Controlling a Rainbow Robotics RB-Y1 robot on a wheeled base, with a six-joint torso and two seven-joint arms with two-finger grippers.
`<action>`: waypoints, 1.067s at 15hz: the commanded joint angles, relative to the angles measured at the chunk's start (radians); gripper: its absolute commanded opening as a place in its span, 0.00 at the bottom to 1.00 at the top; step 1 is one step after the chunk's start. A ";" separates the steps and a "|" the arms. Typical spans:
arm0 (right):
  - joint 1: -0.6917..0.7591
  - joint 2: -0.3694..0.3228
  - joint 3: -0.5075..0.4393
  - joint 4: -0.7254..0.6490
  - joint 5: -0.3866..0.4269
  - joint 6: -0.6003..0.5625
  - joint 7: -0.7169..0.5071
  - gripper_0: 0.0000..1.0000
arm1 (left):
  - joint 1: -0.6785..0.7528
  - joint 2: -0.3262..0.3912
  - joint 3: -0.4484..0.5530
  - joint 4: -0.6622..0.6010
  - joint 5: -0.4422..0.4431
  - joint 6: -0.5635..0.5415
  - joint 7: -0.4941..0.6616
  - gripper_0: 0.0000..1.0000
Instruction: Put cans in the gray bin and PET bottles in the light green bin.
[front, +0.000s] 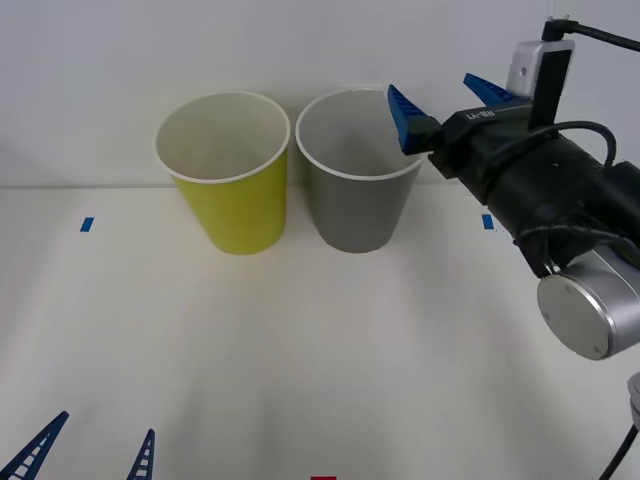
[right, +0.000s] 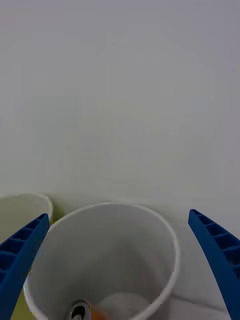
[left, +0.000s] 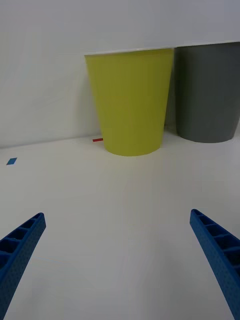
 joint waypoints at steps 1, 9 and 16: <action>0.156 -0.022 -0.050 -0.098 -0.005 -0.042 -0.003 0.95 | 0.000 0.000 0.000 0.000 0.000 0.000 0.000 1.00; 0.413 0.090 -0.043 -0.080 0.175 -0.143 0.011 0.95 | 0.000 0.000 0.000 0.000 0.000 0.000 0.000 1.00; 0.417 0.174 0.019 0.316 0.208 -0.697 0.012 0.95 | 0.000 0.000 0.000 0.000 0.000 0.000 0.000 1.00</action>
